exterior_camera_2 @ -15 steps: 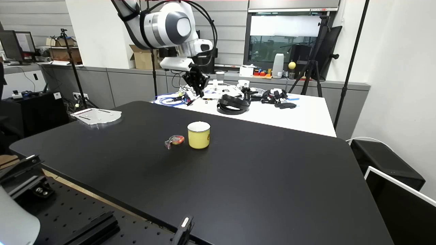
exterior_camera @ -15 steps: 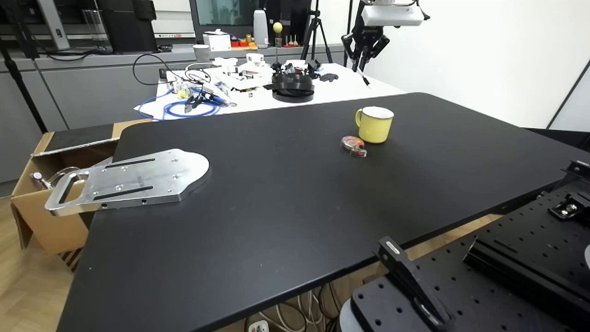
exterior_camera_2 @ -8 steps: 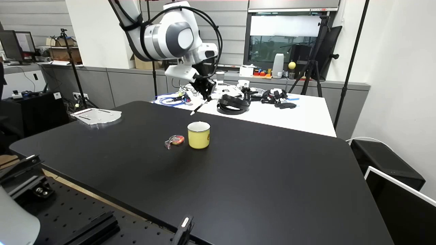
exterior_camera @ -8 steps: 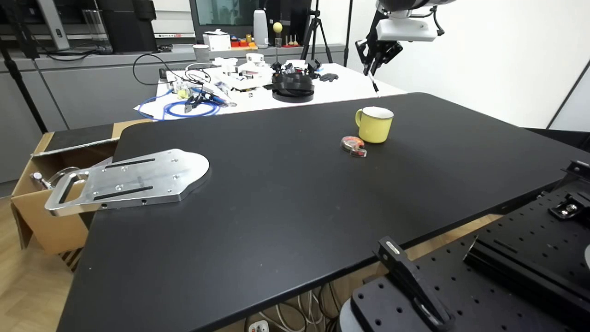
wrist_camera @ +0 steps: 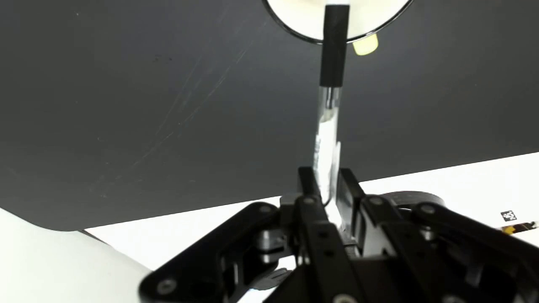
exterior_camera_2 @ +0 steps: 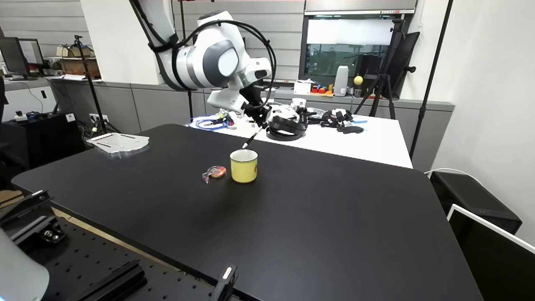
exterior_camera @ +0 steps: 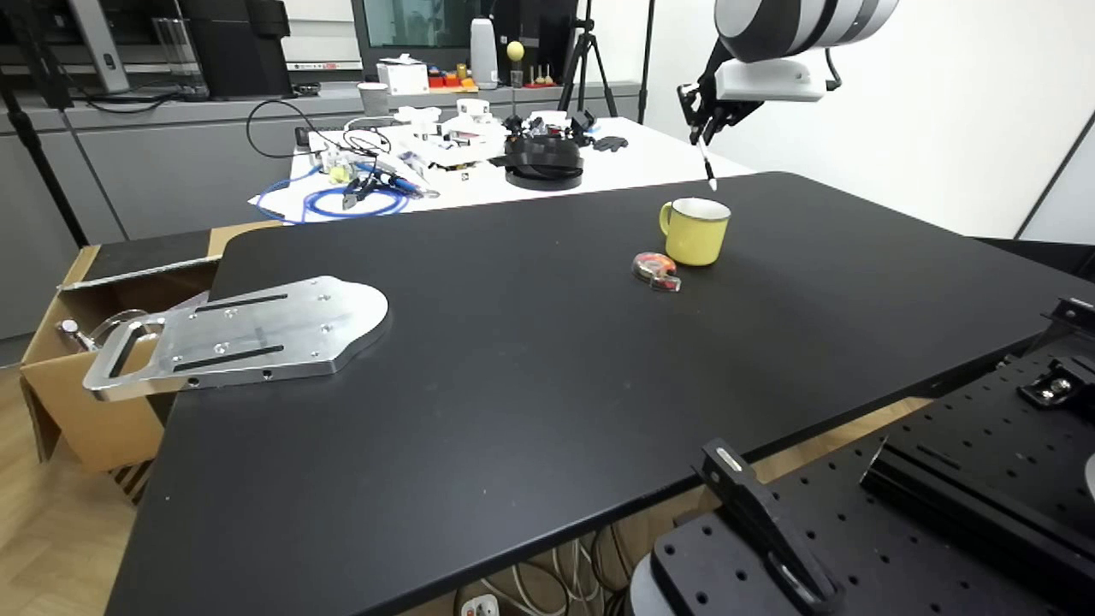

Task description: Flip the pen in the cup

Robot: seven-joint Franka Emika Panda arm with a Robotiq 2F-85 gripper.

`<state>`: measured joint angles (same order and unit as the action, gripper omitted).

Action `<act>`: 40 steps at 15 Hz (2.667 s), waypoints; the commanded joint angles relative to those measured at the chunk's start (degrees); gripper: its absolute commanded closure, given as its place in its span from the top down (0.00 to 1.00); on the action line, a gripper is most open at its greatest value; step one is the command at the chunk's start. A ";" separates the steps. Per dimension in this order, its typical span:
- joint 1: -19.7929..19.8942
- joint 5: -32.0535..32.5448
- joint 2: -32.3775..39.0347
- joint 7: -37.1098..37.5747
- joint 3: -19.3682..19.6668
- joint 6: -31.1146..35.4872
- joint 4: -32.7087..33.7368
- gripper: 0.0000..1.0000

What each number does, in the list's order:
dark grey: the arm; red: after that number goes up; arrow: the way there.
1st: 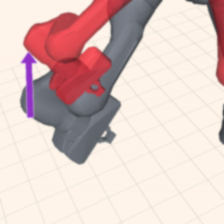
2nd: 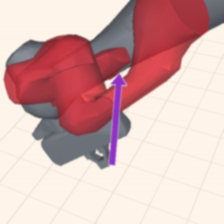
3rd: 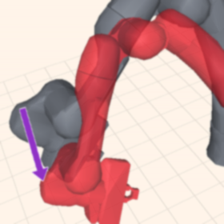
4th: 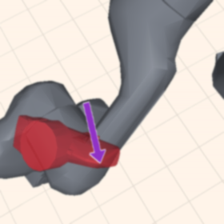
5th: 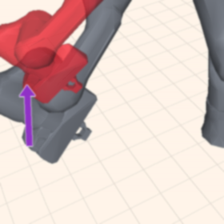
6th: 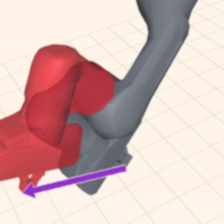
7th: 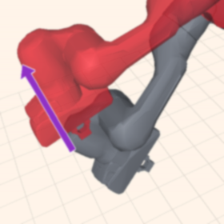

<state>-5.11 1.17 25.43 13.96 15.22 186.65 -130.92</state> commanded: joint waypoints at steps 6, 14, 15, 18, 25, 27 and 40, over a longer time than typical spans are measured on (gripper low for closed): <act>-7.89 -6.46 5.98 0.78 5.68 13.41 -2.88 0.04; -13.13 -21.69 7.25 -7.29 5.26 11.39 -1.26 0.04; -13.77 -22.45 7.28 -7.46 5.36 11.37 -1.37 0.04; -15.50 -23.96 7.48 -7.84 5.88 11.33 -1.60 0.04; -17.72 -25.58 8.48 -8.23 7.25 11.22 -1.95 0.04; -18.00 -25.68 8.83 -8.16 7.49 11.20 -1.95 0.04; -18.37 -26.06 10.53 -7.89 7.92 11.16 -2.10 0.04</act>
<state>-22.27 -23.33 35.50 6.61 22.25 197.81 -132.91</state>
